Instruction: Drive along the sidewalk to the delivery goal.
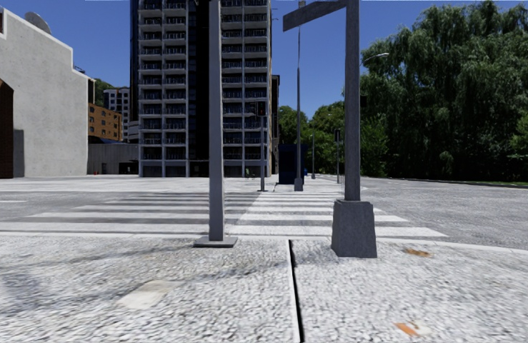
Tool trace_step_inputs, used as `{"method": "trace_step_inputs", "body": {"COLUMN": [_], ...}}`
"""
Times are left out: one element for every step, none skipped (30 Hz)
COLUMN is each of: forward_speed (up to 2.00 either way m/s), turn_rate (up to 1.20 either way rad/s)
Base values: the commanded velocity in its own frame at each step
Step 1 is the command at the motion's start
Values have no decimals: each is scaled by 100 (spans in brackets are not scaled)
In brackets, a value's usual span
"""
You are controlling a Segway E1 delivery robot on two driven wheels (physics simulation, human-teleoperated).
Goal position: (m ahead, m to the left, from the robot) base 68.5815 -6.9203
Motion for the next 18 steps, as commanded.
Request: {"method": "trace_step_inputs", "body": {"forward_speed": [200, 200, 200, 200, 200, 200, 200, 200, 200, 200, 200, 200, 200, 200, 200, 200, 200, 200], "turn_rate": [-120, -120, -120, -120, -120, -120, -82, 0, 0, 0, 0, 0, 0, 0, 0, 0, 0, 0]}}
